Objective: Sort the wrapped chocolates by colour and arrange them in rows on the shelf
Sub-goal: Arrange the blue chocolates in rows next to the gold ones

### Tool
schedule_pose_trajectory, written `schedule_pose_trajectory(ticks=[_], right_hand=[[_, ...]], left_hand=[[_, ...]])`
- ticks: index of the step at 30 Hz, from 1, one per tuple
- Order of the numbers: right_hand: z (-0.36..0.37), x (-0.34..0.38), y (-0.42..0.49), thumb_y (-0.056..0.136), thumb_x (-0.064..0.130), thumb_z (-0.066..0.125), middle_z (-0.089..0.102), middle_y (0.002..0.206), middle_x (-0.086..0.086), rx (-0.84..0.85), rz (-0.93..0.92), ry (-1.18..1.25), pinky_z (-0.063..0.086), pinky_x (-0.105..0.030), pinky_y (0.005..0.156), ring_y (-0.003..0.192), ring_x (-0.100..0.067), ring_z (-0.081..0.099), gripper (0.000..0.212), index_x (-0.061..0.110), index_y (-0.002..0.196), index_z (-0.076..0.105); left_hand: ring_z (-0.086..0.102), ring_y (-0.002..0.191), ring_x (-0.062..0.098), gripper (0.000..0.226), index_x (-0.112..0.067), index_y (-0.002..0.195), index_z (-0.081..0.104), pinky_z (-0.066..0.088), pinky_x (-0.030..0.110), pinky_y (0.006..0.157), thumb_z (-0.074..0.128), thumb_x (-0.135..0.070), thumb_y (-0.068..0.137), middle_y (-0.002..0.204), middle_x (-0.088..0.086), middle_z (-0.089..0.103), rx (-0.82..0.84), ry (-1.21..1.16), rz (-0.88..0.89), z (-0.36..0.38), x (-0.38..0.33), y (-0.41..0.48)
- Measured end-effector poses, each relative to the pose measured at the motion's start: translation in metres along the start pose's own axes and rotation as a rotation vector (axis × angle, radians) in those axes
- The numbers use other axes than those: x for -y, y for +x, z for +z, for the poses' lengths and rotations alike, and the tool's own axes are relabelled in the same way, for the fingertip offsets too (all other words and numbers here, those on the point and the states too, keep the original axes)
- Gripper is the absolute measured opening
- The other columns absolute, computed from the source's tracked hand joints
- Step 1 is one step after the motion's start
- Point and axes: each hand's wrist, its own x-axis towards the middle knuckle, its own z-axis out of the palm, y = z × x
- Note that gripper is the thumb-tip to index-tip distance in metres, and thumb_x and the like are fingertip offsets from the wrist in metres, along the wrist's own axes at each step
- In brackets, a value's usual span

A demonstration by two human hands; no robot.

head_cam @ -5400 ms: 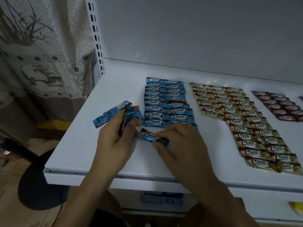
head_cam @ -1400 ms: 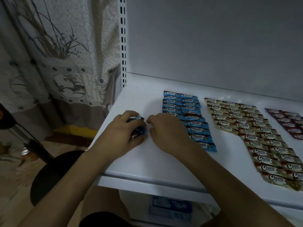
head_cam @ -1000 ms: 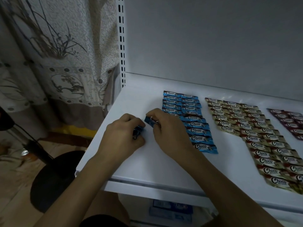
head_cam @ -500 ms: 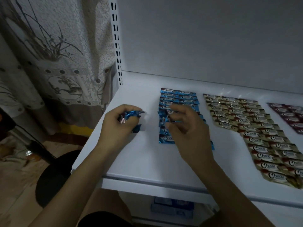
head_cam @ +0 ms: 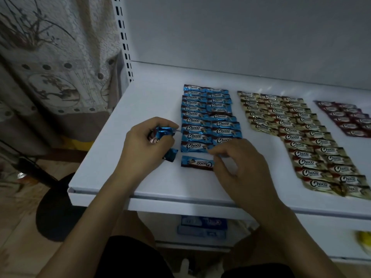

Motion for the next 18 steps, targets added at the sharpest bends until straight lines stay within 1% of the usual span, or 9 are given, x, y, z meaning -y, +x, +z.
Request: schedule_pose_trajectory(ticks=[1,3,5,7,10,12,14,16,18], right_hand=[[0.000,-0.002,-0.002,0.086,0.030,0.051,0.060,0.096,0.009,0.036,0.004,-0.009,0.049,-0.029,0.078,0.094,-0.008,0.054,0.026,0.015,0.098,0.068],[0.002,-0.004,-0.004,0.087,0.033,0.053,0.063,0.098,0.003,0.098,-0.036,-0.059,0.049,-0.033,0.078,0.095,-0.013,0.055,0.028,0.015,0.101,0.069],[0.006,-0.004,-0.005,0.088,0.035,0.053,0.064,0.099,0.003,0.150,-0.085,-0.150,0.049,-0.036,0.077,0.095,-0.016,0.056,0.028,0.018,0.101,0.070],[0.008,-0.002,-0.002,0.089,0.036,0.052,0.065,0.098,0.006,0.187,-0.089,-0.174,0.048,-0.035,0.077,0.095,-0.013,0.054,0.026,0.021,0.100,0.070],[0.009,0.002,0.002,0.085,0.029,0.059,0.063,0.099,0.004,0.210,-0.077,-0.074,0.045,-0.030,0.079,0.095,-0.008,0.048,0.024,0.019,0.106,0.069],[0.009,0.004,0.004,0.080,0.021,0.064,0.061,0.097,0.001,0.224,-0.130,-0.115,0.046,-0.032,0.077,0.093,-0.010,0.046,0.029,0.015,0.107,0.069],[0.008,0.007,0.007,0.077,0.016,0.064,0.058,0.092,-0.001,0.211,-0.181,-0.158,0.046,-0.034,0.071,0.089,-0.013,0.048,0.020,0.017,0.096,0.071],[0.006,0.009,0.011,0.082,0.018,0.060,0.055,0.086,-0.001,0.146,-0.216,-0.192,0.039,-0.028,0.067,0.084,-0.014,0.047,0.014,0.020,0.088,0.073],[0.002,0.011,0.013,0.086,0.028,0.053,0.056,0.083,0.001,0.097,-0.208,-0.205,0.037,-0.022,0.064,0.080,-0.006,0.046,0.022,0.024,0.089,0.074]], left_hand=[[0.064,0.085,0.007,0.020,-0.025,0.090,0.070,0.056,0.019,0.064,0.058,-0.011,0.083,0.094,-0.007,0.069,0.005,-0.006,0.003,0.000,-0.001,0.000],[0.064,0.084,0.001,0.029,-0.025,0.090,0.069,0.055,0.018,0.062,0.056,0.001,0.088,0.094,-0.008,0.068,0.011,-0.004,0.001,0.000,-0.003,0.000],[0.064,0.084,-0.002,0.031,-0.023,0.091,0.068,0.056,0.018,0.061,0.053,0.004,0.089,0.095,-0.009,0.067,0.021,-0.015,-0.013,0.000,-0.003,-0.001],[0.064,0.086,-0.003,0.032,-0.023,0.091,0.068,0.056,0.018,0.061,0.052,0.005,0.090,0.095,-0.010,0.067,0.025,-0.020,-0.020,0.000,-0.002,-0.002],[0.064,0.088,-0.001,0.033,-0.026,0.091,0.069,0.057,0.020,0.064,0.053,0.004,0.090,0.095,-0.012,0.067,0.021,-0.018,-0.014,0.000,-0.002,-0.001],[0.064,0.090,-0.001,0.032,-0.026,0.092,0.068,0.056,0.017,0.063,0.053,0.003,0.090,0.097,-0.012,0.067,0.022,-0.012,-0.015,0.000,-0.002,-0.001],[0.062,0.091,-0.004,0.033,-0.028,0.091,0.067,0.053,0.012,0.062,0.053,0.002,0.090,0.097,-0.014,0.066,0.018,0.009,-0.010,0.000,-0.003,-0.002],[0.061,0.090,-0.007,0.033,-0.028,0.091,0.066,0.050,0.009,0.061,0.053,0.002,0.090,0.096,-0.015,0.065,0.018,0.002,-0.005,0.000,-0.004,-0.002],[0.062,0.089,-0.006,0.033,-0.027,0.091,0.066,0.050,0.009,0.062,0.053,0.003,0.089,0.096,-0.013,0.065,0.017,-0.004,0.000,0.000,-0.004,-0.001]])
